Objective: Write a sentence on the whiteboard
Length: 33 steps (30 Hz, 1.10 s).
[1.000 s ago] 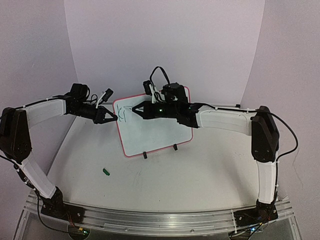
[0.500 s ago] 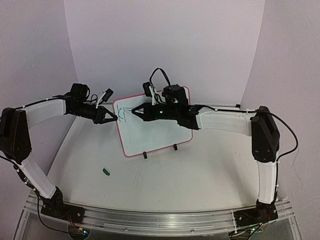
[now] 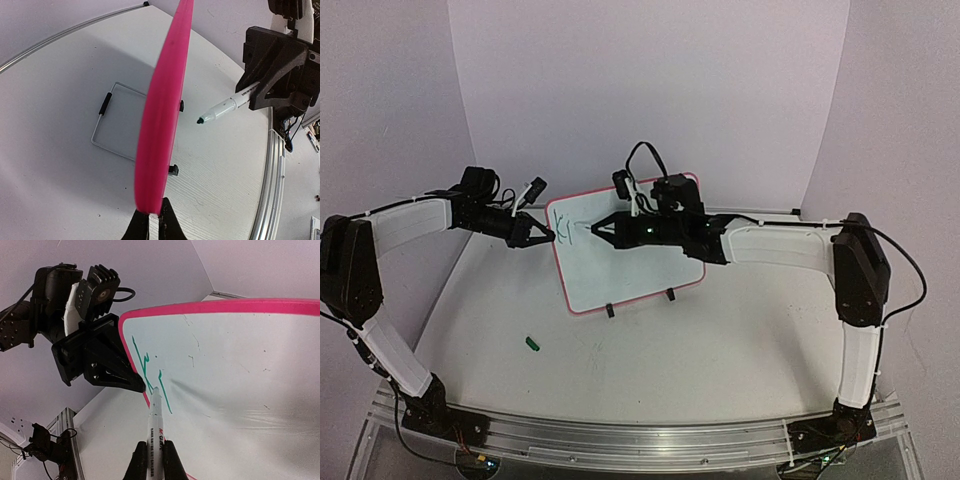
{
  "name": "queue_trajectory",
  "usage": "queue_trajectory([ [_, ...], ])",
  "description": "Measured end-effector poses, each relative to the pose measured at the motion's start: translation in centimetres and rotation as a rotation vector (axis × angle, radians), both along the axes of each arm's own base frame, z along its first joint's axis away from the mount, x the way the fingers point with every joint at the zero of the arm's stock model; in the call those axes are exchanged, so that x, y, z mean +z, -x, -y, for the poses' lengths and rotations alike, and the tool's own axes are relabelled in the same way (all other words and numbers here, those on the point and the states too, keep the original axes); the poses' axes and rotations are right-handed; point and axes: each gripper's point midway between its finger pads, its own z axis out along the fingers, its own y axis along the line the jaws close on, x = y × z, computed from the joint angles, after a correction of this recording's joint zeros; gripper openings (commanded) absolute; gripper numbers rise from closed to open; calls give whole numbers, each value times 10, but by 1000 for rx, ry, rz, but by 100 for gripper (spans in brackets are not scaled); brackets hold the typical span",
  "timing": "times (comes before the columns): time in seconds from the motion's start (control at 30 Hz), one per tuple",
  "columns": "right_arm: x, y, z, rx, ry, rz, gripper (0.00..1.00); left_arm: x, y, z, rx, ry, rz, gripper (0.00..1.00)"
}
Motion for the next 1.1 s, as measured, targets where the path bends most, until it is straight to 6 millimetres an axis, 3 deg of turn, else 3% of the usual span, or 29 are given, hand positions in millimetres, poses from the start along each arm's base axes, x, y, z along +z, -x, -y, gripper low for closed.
queue_trajectory([
  [0.47,18,-12,-4,-37,-5,30,0,0,0,0,0,0,0,0],
  [1.1,-19,-9,-1,-38,58,-28,0,0,-1,-1,5,-4,1,0],
])
